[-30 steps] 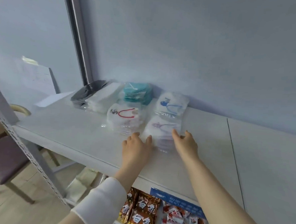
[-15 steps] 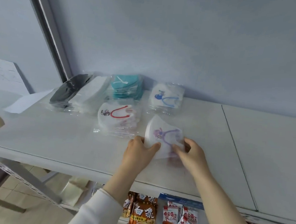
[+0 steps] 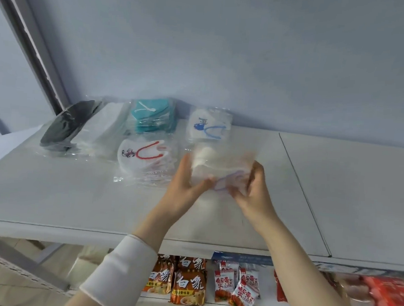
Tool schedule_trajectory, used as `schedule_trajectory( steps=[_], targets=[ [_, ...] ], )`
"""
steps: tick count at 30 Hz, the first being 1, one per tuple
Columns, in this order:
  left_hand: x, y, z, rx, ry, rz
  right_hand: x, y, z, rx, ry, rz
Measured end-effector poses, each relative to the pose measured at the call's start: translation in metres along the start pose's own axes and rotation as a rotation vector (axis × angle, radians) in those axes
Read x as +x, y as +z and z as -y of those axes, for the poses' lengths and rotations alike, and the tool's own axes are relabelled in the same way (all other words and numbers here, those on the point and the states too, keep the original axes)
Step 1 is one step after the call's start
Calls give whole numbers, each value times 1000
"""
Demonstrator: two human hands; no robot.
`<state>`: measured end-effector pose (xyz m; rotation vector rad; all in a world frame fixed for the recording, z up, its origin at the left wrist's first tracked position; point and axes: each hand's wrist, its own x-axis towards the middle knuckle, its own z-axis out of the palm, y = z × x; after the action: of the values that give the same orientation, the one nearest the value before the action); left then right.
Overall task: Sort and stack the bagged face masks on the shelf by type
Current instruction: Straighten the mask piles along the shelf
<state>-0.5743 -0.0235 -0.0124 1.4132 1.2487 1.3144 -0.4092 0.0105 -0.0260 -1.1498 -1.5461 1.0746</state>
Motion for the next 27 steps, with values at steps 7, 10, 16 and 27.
schedule_trajectory(
  steps=[7,10,16,27],
  targets=[
    [3,12,12,-84,-16,-59,0,2,-13,-5,49,102],
    [12,14,14,-64,-26,-66,5,2,-15,5,53,41],
    [46,50,-4,-142,-99,-39,10,-44,-5,137,163,-74],
    [67,271,-42,-190,-281,170,-32,-263,-34,262,332,-244]
  ],
)
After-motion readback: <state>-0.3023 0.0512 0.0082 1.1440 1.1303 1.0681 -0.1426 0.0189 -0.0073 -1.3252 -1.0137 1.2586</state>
